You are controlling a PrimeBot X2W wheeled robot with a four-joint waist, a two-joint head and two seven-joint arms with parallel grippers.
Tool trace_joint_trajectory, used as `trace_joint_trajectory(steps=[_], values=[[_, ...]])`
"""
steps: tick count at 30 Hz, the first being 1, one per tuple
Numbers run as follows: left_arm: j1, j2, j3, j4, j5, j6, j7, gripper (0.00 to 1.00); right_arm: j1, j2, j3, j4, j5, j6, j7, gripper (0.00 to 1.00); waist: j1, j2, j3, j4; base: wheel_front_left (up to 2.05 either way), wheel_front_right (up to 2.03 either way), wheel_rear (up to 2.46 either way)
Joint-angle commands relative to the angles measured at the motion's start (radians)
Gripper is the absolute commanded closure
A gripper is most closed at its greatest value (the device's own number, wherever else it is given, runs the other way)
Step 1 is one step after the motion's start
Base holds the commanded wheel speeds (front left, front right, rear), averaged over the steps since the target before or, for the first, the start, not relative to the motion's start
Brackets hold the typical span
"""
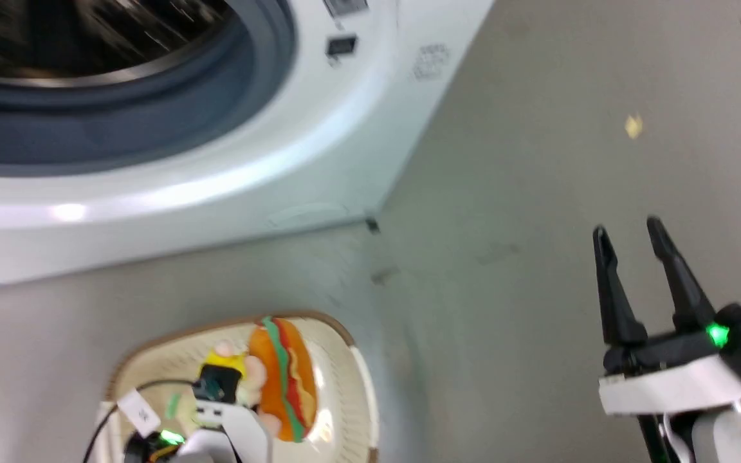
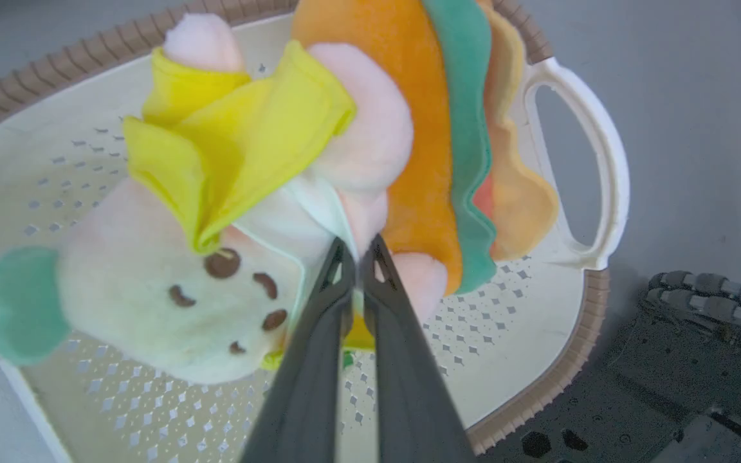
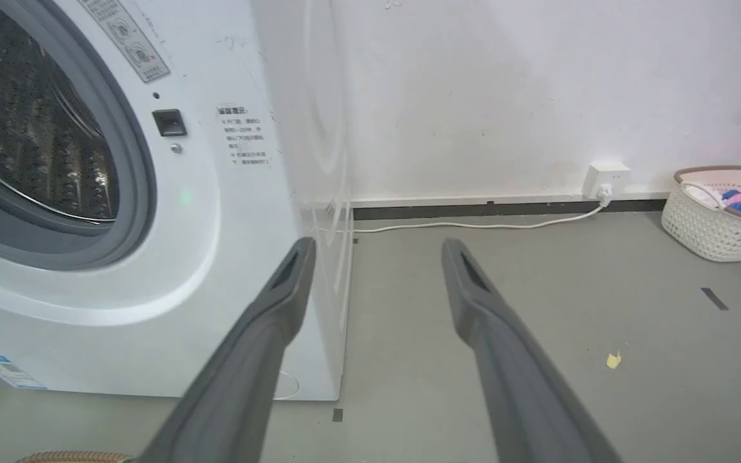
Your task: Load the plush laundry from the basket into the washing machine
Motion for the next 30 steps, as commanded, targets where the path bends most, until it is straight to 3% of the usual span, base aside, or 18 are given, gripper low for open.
trace_joint_trajectory(steps=[1,11,23,30], values=[[0.028,-0.011,0.004,-0.014,-0.012,-0.010,-0.048,1.00,0.031,0.000,-0.009,0.003,-0.013,-0.001,-0.005,0.00,0.0002,-0.0001,-0.155,0.116,0.00,0.00,0.00],[0.123,-0.033,0.034,-0.139,-0.038,-0.010,-0.146,1.00,0.129,0.000,-0.027,0.008,-0.050,-0.001,-0.005,0.00,0.0002,-0.0001,-0.287,0.214,0.00,0.00,0.00],[0.279,0.013,0.209,-0.738,0.048,0.088,-0.148,1.00,0.162,0.000,-0.039,-0.008,-0.055,-0.001,-0.005,0.00,0.0002,-0.0001,-0.319,0.258,0.00,0.00,0.00],[0.213,0.047,0.306,-1.024,0.141,0.104,-0.148,1.00,0.110,0.000,-0.010,-0.024,-0.044,-0.001,-0.005,0.00,0.0002,-0.0001,-0.204,0.213,0.00,0.00,0.00]])
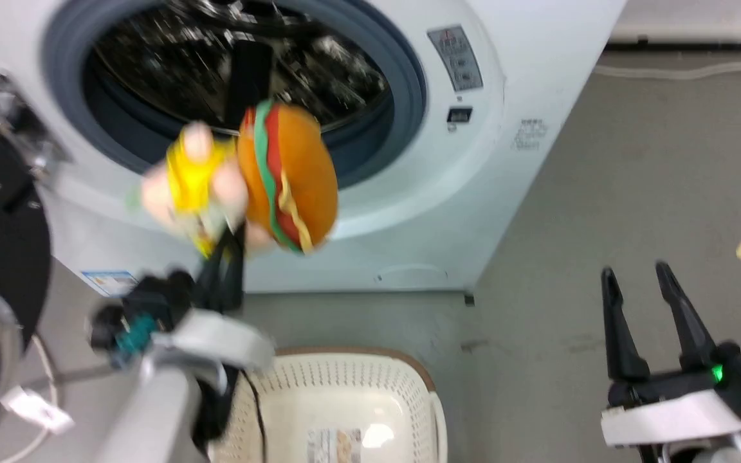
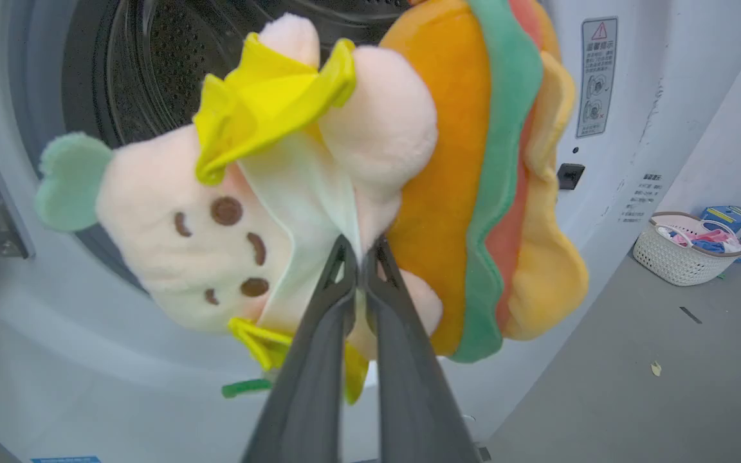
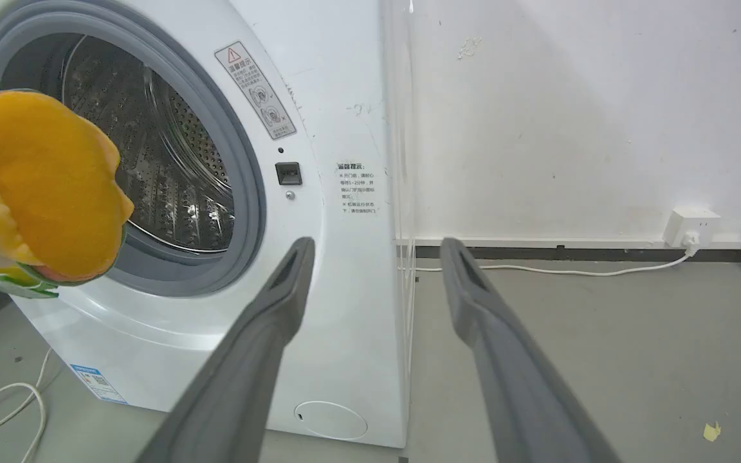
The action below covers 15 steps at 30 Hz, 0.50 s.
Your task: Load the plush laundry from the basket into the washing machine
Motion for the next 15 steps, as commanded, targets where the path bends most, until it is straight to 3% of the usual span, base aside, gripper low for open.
trace_joint_trajectory(steps=[1,6,15], values=[[-0.050,0.017,0.009,-0.011,0.013,-0.004,-0.005,1.00,-0.027,0.000,0.008,-0.009,0.006,-0.001,-0.005,0.00,0.0000,-0.0001,0.065,-0.033,0.00,0.00,0.00],[-0.262,0.079,0.028,0.004,0.030,-0.025,0.066,1.00,-0.097,0.000,0.029,-0.015,0.026,-0.001,-0.005,0.00,0.0000,-0.0001,0.195,-0.083,0.00,0.00,0.00],[-0.636,0.212,0.031,0.124,0.076,-0.068,0.297,1.00,-0.207,0.000,0.066,-0.023,0.106,-0.001,-0.005,0.00,0.0000,-0.0001,0.401,-0.190,0.00,0.00,0.00]])
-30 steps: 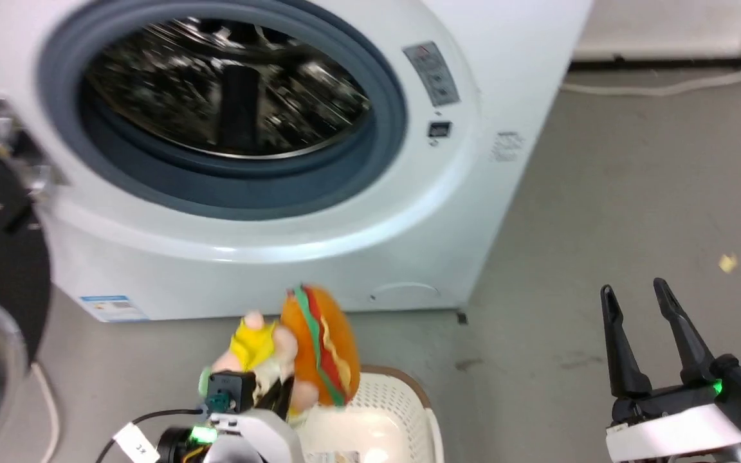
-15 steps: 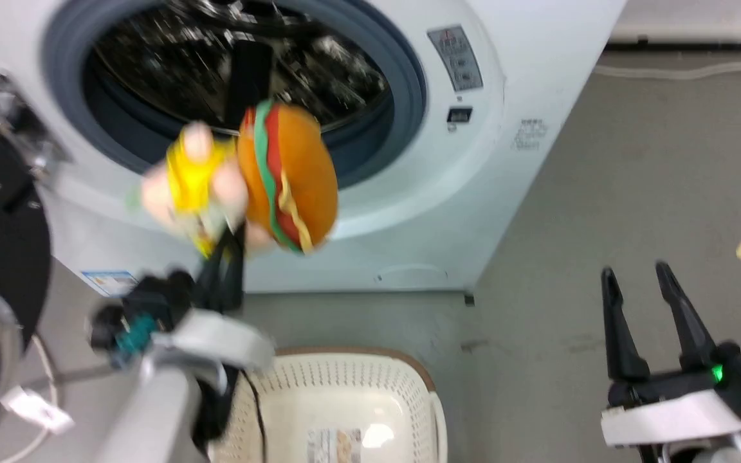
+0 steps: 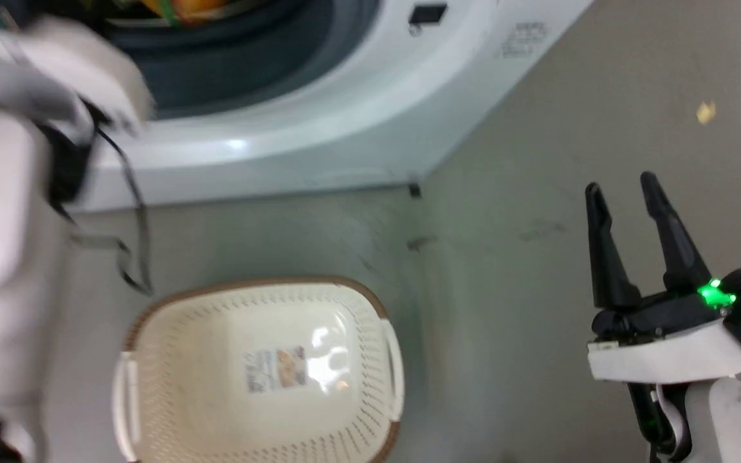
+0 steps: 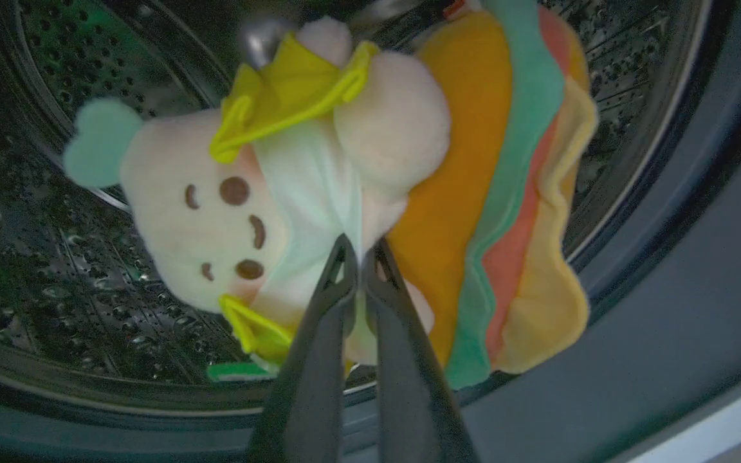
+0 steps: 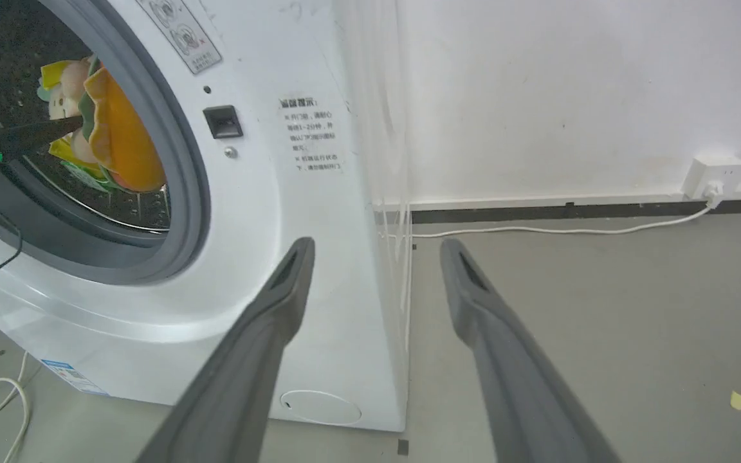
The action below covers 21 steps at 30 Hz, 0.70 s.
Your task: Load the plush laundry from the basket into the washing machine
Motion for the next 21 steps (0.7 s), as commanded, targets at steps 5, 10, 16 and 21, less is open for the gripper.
trace_joint_trajectory(steps=[5,10,16,21], values=[[-0.209,0.068,-0.019,0.111,0.043,-0.026,0.121,1.00,-0.044,0.000,0.003,0.002,0.046,-0.001,-0.005,0.00,-0.0003,0.0000,0.166,-0.112,0.00,0.00,0.00],[-0.364,0.102,-0.047,0.254,0.082,-0.032,0.199,1.00,-0.063,0.000,0.017,0.009,0.072,-0.001,-0.005,0.00,-0.0003,0.0000,0.217,-0.140,0.00,0.00,0.00],[-0.506,0.108,-0.078,0.425,0.122,-0.013,0.249,1.00,-0.085,0.000,0.035,0.011,0.102,-0.001,-0.005,0.00,-0.0003,0.0000,0.258,-0.164,0.00,0.00,0.00],[-0.534,0.095,-0.096,0.496,0.129,-0.010,0.232,1.00,-0.092,0.000,0.034,0.017,0.104,-0.001,-0.005,0.00,-0.0003,0.0000,0.253,-0.161,0.00,0.00,0.00]])
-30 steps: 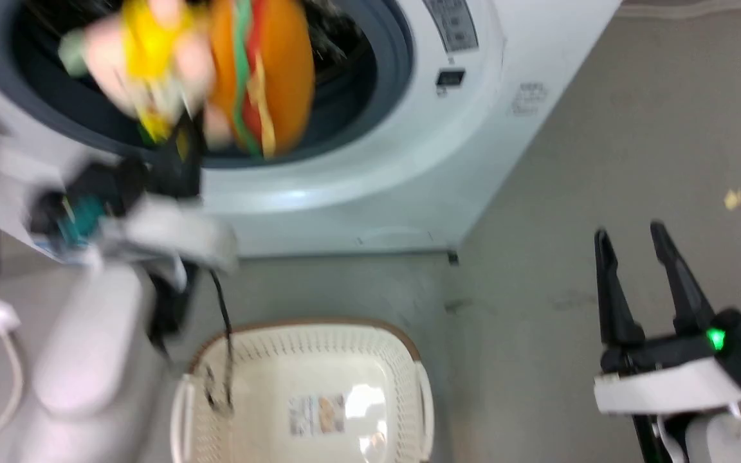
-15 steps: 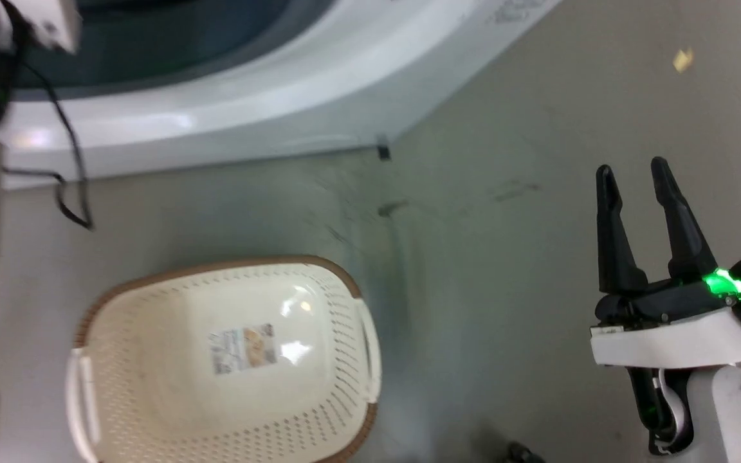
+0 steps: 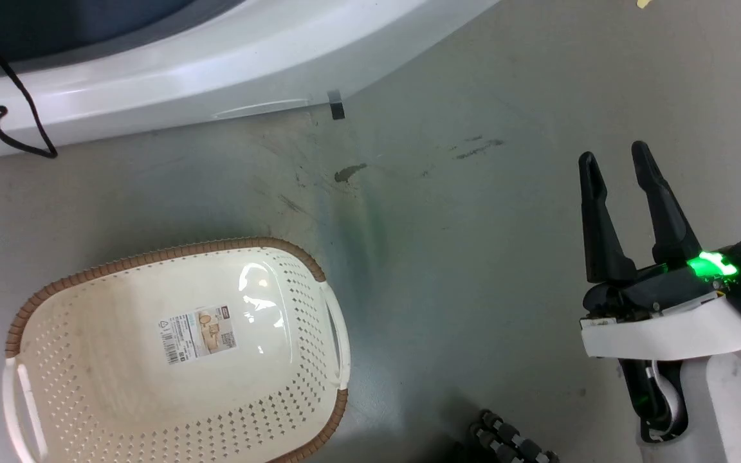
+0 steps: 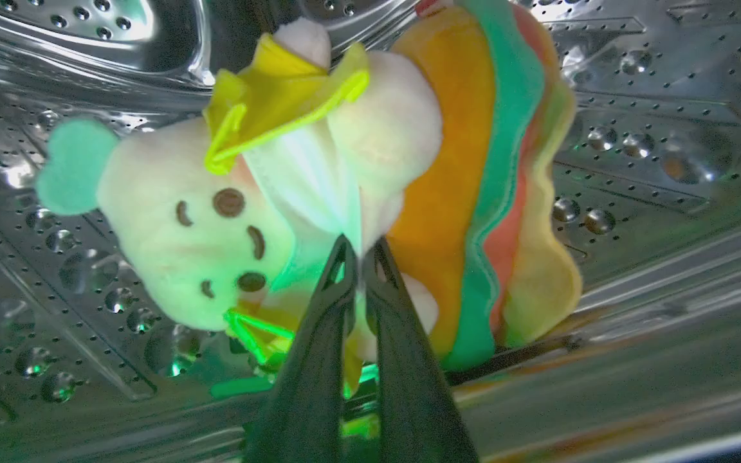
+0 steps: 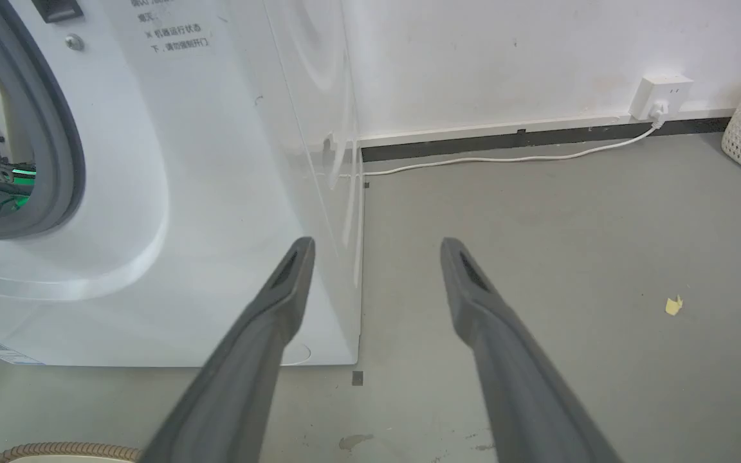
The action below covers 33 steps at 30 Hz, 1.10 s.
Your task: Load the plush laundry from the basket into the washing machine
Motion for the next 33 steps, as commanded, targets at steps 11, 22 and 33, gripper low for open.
trace_joint_trajectory(steps=[11,22,33], values=[[0.105,-0.068,-0.012,0.119,-0.041,0.001,-0.198,0.00,0.001,0.000,-0.039,0.009,-0.046,-0.001,-0.005,0.00,-0.0001,-0.0001,-0.151,0.069,0.00,0.00,0.00],[0.412,-0.202,0.003,0.125,-0.148,-0.036,-0.507,0.00,0.090,0.000,-0.076,0.005,-0.151,-0.001,-0.005,0.00,-0.0001,-0.0001,-0.441,0.207,0.00,0.00,0.00],[0.888,-0.277,0.079,-0.315,-0.191,0.013,-0.540,0.00,0.209,0.000,-0.093,-0.005,-0.225,-0.001,-0.005,0.00,-0.0001,-0.0001,-0.652,0.310,0.00,0.00,0.00]])
